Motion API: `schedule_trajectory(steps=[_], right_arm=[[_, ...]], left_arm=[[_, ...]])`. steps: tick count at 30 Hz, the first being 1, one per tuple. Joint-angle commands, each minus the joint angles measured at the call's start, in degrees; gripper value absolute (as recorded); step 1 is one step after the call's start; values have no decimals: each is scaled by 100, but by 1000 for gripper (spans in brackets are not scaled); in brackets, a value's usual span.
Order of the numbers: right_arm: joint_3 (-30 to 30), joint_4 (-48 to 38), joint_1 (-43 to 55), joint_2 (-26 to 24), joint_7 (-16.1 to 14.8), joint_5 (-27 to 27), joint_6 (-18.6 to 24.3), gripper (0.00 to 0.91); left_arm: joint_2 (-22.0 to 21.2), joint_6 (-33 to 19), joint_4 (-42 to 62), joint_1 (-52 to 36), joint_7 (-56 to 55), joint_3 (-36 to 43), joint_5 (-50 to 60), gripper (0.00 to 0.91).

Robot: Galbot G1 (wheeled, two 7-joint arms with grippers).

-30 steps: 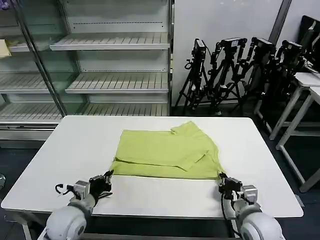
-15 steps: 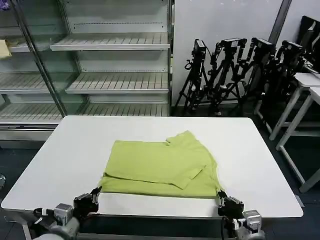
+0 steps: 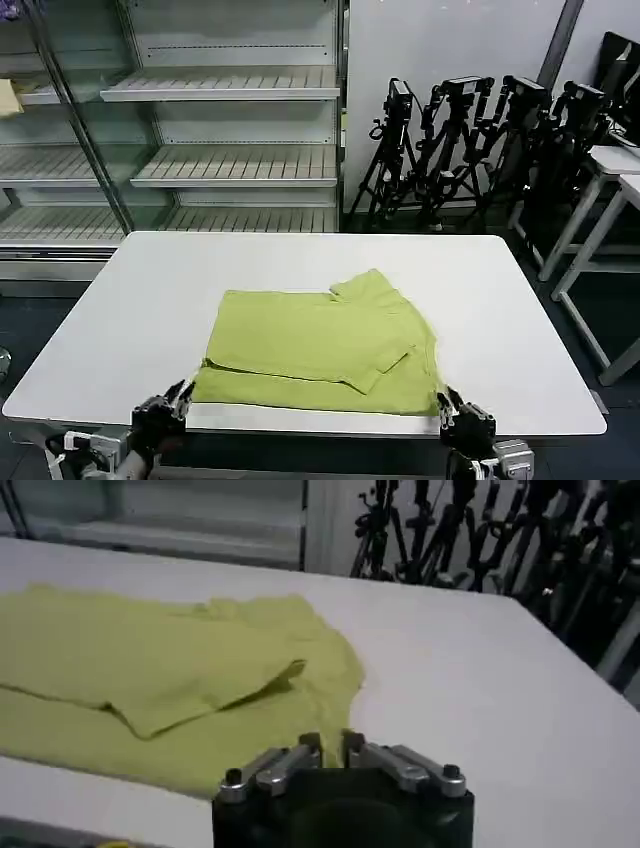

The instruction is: Fold and organize the clothes.

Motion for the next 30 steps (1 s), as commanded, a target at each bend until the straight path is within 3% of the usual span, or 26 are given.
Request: schedule_trajectory(steps=[1,3,9,12,23,30], right_arm=[[-76,-280,1505,-107,192,467,-46,907],[-489,-824,2354,-28,319,531,-241,907],[-1581,-2131,4202,208,519,409,-248,907],[-1895,-2962,4856,409,549,395,-251,907],[-2171,-5148,5966,951,447,514,-244,907],[-2246,-5810,6294,1189,390,499,-238,907]], left_arm=[[114,-110,-299,-322,-21,-411,-142,907],[142,-220,-140,-697,76,-255,-130,907],[262,-31,1105,-2262,261,791,-92,907],[330,-190,1720,-2882,430,1217,-93,907],[269,7,3248,-4390,436,1906,-549,907],[212,-30,3952,-4890,601,2142,-564,907]])
